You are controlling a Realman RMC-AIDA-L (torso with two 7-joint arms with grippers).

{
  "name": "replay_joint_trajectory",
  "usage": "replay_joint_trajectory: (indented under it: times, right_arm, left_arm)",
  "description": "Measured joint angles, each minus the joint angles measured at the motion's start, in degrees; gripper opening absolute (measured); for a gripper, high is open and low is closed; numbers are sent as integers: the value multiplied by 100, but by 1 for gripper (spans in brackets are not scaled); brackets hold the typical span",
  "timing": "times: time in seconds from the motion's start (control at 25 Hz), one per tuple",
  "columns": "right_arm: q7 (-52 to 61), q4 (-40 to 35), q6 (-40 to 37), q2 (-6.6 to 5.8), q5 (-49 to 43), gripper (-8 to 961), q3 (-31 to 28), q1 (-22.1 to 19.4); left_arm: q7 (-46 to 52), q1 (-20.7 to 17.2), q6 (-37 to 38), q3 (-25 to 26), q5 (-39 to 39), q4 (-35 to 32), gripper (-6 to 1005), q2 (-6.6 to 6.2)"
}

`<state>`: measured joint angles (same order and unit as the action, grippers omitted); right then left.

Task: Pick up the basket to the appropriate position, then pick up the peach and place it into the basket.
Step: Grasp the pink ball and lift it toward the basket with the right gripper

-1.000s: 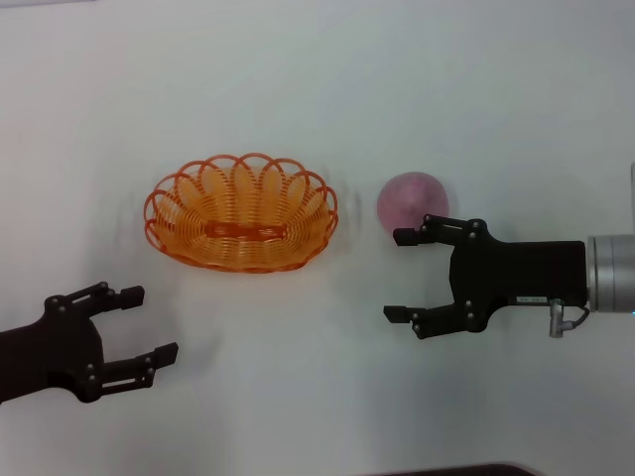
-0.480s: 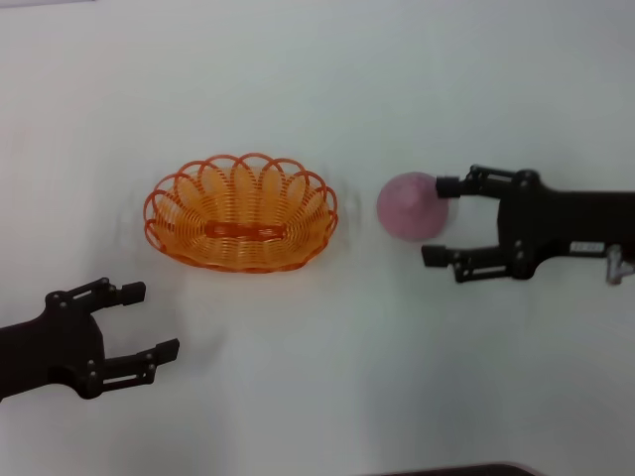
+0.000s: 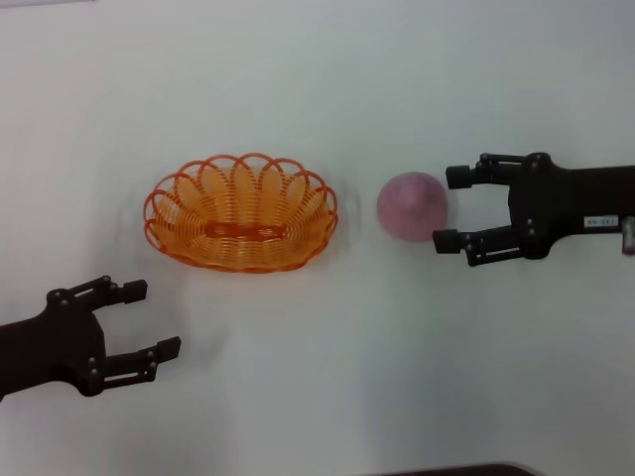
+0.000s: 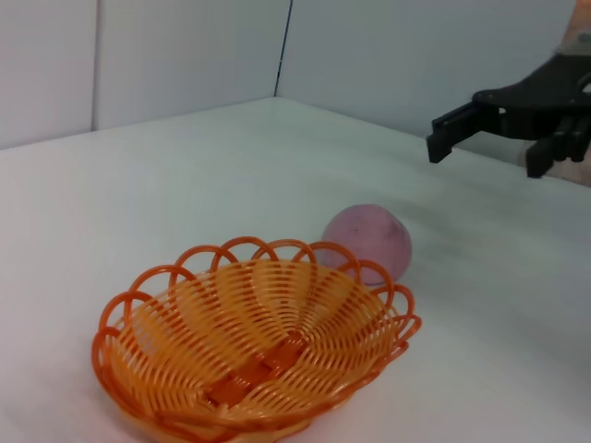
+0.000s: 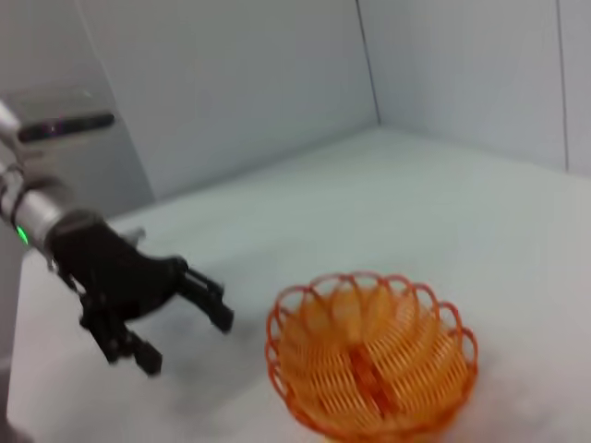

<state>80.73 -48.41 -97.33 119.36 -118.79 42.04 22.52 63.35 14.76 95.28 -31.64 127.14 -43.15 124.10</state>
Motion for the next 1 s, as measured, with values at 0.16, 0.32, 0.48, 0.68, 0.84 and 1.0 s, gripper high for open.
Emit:
replay_joint_trajectory:
  times: [0.16,0.32,0.48,0.68,0.84,1.0]
  right_arm:
    - [666,-581,-234,-43,-748,946,3,377]
    - [1083,-1144,-418,-43,-1453,946,9,774]
    - [1325,-1569,-446,1,-2099,945,175,1173]
    - [1514,-1729,-332,50,-2763,945,634,1616]
    - [1711,-1749,-98,92,-3044,945,1189,1824]
    - [1855,-1759,178,114,-3085,945,1629,1867]
  left_arm:
    - [17,13,0,0,16,-1,844,-7]
    - [20,22,0,0,35,-5,844,-9]
    - [19,22,-5,0,38,-1,844,-9]
    - [21,20,-6,1,39,-4,844,-8]
    - [28,18,-12,0,36,2,844,-8]
    - [28,18,-11,0,35,9,844,-8]
